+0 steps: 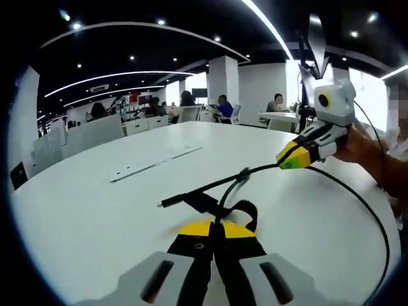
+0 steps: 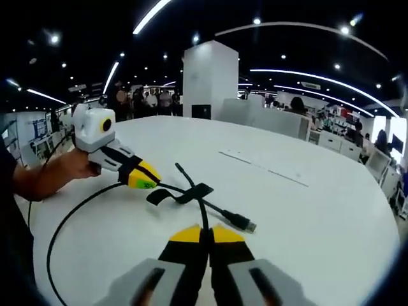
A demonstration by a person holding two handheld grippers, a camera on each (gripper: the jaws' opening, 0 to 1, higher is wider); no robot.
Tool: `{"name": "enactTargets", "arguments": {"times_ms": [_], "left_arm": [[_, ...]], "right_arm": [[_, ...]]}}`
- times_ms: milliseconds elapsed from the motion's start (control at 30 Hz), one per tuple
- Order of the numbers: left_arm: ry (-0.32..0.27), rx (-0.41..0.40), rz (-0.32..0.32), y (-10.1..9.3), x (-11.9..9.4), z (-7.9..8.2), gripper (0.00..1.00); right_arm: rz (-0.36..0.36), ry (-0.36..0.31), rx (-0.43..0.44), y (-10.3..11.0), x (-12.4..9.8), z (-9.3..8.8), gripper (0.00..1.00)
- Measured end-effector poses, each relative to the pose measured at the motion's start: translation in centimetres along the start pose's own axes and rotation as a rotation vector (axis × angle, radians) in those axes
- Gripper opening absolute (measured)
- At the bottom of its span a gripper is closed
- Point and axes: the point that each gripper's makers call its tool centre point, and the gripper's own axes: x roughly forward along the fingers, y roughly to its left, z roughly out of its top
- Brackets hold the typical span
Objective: Find the charging cable on the desk, coil it up and secure with Velcro.
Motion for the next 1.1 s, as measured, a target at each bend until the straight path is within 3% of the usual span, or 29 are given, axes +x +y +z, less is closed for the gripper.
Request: {"name": "enactTargets", "arguments": {"times_ms": [733,1100], "left_arm": [[0.021,0.016,-0.028,0.0,0.8,-0.7,0.04],[0.017,-0.021,-0.043,0.2,0.9,-0.8,0.04]], "right_arm": [[0.121,0.004,-0.054,1.8,3.1,0.7,0.04],[0.152,0.001,-0.056,2.8,4.5,1.2,0.04]]}}
